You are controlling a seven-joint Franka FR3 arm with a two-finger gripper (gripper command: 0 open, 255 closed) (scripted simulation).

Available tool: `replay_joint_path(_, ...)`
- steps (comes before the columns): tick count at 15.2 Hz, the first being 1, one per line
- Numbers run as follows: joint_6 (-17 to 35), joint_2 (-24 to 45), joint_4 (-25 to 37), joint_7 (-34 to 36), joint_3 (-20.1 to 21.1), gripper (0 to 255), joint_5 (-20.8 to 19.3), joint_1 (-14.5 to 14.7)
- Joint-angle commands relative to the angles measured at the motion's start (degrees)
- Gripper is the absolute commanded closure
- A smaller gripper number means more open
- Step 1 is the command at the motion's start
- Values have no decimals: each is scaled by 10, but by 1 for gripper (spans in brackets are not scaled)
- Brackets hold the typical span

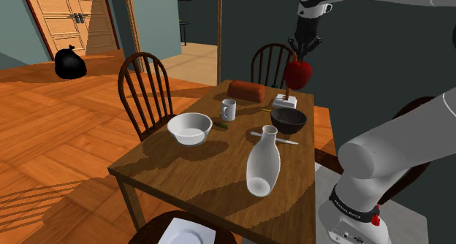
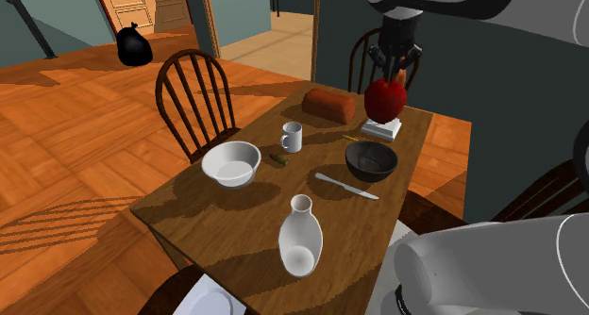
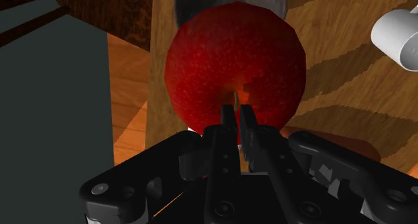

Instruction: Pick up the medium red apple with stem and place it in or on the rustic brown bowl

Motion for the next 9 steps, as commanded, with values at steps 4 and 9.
replay_joint_path(4, 30, -9, -39, -2, -5, 255, -3, -2)
replay_joint_path(9, 67, -16, -82, 4, -7, 255, -5, -2)
